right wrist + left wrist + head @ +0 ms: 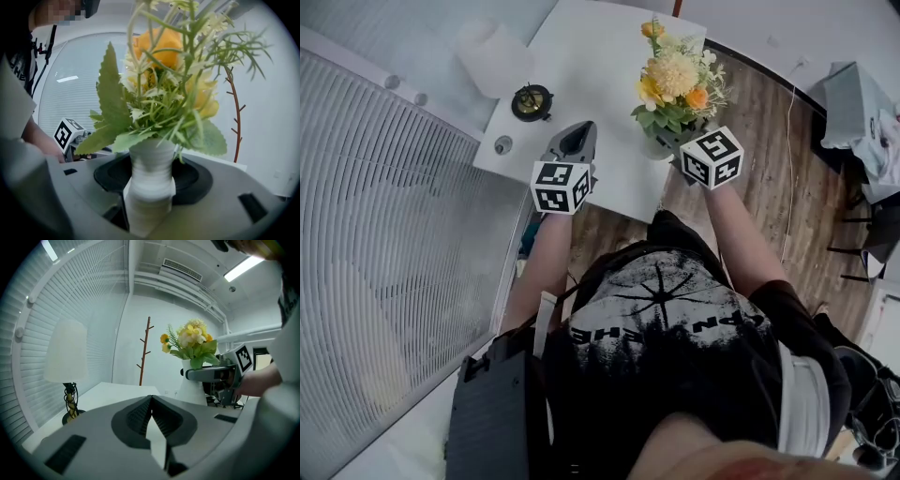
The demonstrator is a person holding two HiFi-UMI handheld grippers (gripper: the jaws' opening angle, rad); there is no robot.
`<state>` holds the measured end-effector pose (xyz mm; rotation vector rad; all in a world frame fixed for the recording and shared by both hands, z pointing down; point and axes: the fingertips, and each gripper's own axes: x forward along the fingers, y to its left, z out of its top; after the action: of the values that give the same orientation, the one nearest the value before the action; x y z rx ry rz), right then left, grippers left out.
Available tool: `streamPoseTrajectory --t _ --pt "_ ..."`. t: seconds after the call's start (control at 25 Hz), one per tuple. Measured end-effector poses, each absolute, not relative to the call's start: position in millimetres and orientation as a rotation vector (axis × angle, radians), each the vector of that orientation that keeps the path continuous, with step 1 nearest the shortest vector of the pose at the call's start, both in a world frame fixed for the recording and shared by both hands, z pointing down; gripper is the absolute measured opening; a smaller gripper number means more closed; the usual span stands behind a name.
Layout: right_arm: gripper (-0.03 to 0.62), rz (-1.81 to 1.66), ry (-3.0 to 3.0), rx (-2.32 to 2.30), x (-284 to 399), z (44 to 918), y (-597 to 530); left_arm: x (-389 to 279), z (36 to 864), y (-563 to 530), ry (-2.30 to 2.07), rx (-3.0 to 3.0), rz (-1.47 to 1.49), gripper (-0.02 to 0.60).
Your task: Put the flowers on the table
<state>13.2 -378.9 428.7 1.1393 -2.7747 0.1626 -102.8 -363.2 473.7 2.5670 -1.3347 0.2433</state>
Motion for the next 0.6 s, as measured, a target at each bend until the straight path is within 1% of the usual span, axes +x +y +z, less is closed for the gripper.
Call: streamPoseTrajectory --t 0.24,0.6 --pt "0.247 0.148 -2.789 1.044 3 442 -423 -109 485 -398 -1.365 2.508 0.252 0.012" --pt "0.247 0.047 -2.794 0.861 -13 477 -483 -106 508 -438 -1.405 2.46 0.382 0.012"
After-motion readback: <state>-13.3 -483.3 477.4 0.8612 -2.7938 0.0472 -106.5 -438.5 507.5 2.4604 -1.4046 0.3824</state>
